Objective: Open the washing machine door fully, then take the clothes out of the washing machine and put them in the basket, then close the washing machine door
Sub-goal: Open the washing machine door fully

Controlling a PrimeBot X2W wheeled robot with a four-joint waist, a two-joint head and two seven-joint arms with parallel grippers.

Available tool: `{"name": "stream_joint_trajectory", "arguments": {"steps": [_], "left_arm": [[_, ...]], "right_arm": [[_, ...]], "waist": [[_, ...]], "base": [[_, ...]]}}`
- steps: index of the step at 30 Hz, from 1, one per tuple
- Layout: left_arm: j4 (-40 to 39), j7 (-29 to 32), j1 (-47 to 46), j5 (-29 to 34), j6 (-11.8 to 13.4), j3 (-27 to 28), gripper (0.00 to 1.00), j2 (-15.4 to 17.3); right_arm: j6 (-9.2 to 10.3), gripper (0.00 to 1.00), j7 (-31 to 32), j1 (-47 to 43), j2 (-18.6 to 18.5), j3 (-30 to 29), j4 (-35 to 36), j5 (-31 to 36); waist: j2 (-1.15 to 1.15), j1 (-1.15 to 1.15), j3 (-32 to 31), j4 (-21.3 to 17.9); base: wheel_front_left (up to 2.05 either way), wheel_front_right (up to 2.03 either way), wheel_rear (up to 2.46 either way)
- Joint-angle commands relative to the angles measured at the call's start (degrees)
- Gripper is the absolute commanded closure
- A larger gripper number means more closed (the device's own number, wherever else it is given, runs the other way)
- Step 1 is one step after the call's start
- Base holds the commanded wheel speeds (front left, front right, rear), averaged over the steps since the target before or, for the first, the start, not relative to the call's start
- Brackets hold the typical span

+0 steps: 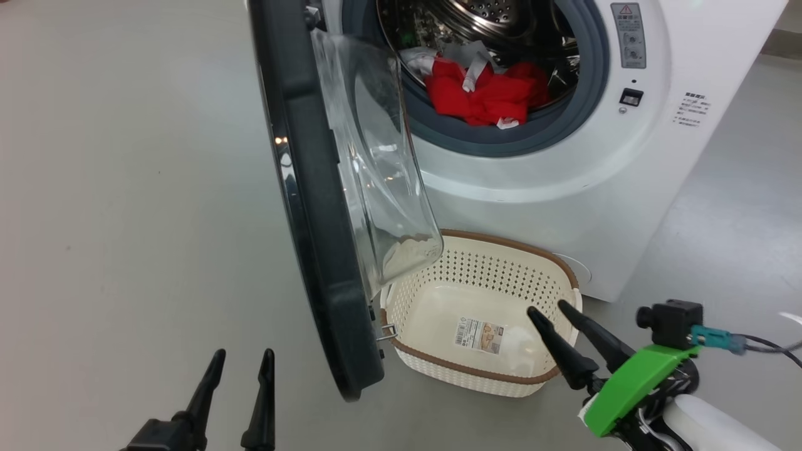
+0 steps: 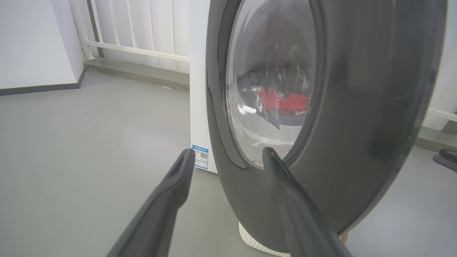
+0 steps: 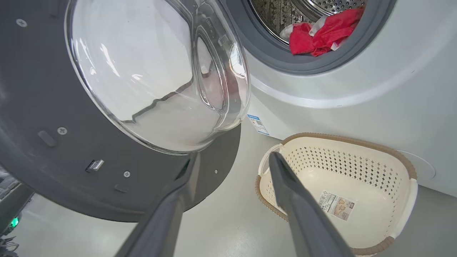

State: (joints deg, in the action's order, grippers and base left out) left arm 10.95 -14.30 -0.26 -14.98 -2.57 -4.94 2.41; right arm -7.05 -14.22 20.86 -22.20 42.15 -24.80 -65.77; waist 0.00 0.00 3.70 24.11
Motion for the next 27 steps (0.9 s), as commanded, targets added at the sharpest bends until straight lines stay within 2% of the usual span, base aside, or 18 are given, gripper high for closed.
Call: {"name": "stream_joint_trajectory", "arguments": {"steps": [1, 9, 17, 27], "left_arm": [[-1.19, -0.70, -1.31, 0.76, -0.23, 2.26, 0.00, 0.47], [-0.90, -0.70, -0.80, 1.06, -0.30, 2.69, 0.00, 0.47], [-0.80, -0.70, -0.37, 1.50, -0.44, 2.93, 0.00, 0.47], [-0.68, -0.70, 0.01, 1.81, -0.62, 3.17, 0.00, 0.47]], "right_arm": [[-0.44, 0.00, -0.77, -0.84, -0.03, -0.43, 0.84, 1.43], [-0.44, 0.00, -0.77, -6.64, 2.55, -12.29, 0.83, 14.77], [-0.44, 0.00, -0.77, -11.17, 6.65, -23.18, 4.25, 26.48], [-0.44, 0.00, -0.78, -15.28, 10.95, -32.17, 8.90, 36.49]], "waist": [[0.00, 0.00, -0.20, -0.29], [0.00, 0.00, -0.83, -1.39], [0.00, 0.00, -1.41, -1.71], [0.00, 0.00, -1.93, -1.88]], "base": [[0.00, 0.00, 0.00], [0.00, 0.00, 0.00], [0.00, 0.00, 0.00], [0.00, 0.00, 0.00]]}}
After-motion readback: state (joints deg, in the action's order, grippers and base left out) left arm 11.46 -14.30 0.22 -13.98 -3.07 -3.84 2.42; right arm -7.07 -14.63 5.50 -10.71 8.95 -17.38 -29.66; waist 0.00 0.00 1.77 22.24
